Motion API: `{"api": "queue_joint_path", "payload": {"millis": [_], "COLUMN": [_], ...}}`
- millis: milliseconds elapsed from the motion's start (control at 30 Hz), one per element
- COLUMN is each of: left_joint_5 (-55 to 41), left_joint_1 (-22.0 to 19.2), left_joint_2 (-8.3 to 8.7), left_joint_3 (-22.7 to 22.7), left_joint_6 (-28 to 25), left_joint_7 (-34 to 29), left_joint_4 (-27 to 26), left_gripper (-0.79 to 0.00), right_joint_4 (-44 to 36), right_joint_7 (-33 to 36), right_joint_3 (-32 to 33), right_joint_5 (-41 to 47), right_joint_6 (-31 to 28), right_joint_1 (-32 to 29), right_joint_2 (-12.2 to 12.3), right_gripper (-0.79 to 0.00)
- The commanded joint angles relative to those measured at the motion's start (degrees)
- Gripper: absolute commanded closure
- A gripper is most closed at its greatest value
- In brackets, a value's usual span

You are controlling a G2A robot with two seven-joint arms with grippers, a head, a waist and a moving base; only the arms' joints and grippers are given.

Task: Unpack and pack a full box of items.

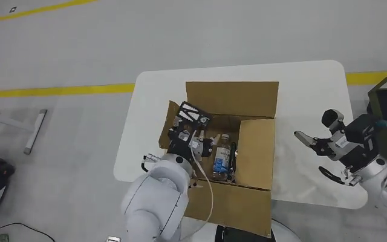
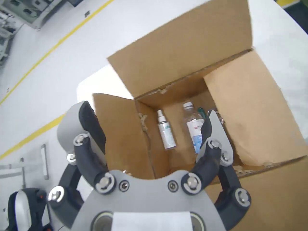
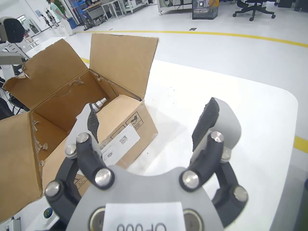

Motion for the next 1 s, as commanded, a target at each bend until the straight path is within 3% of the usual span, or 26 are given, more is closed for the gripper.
{"api": "queue_joint_path", "payload": {"millis": [0,500,733,967], "left_joint_5": [-2.4,-6.2,-11.0,-23.1], "left_joint_1": [0.3,0.1,1.5,0.1], "left_joint_2": [-0.02,0.08,0.14,0.18], "left_joint_3": [1.3,2.8,3.1,-0.6], "left_joint_6": [0.2,-0.6,5.3,9.3], "left_joint_7": [-0.4,-1.8,5.2,5.7], "left_joint_4": [1.3,3.3,8.9,15.0], "left_gripper": [-0.785,-0.785,-0.785,-0.785], "right_joint_4": [0.0,0.0,0.0,0.0], "right_joint_7": [0.0,0.0,0.0,0.0], "right_joint_3": [0.0,0.0,0.0,0.0], "right_joint_5": [0.0,0.0,0.0,0.0], "right_joint_6": [0.0,0.0,0.0,0.0], "right_joint_1": [0.0,0.0,0.0,0.0], "right_joint_2": [0.0,0.0,0.0,0.0], "right_gripper": [-0.785,-0.785,-0.785,-0.785]}}
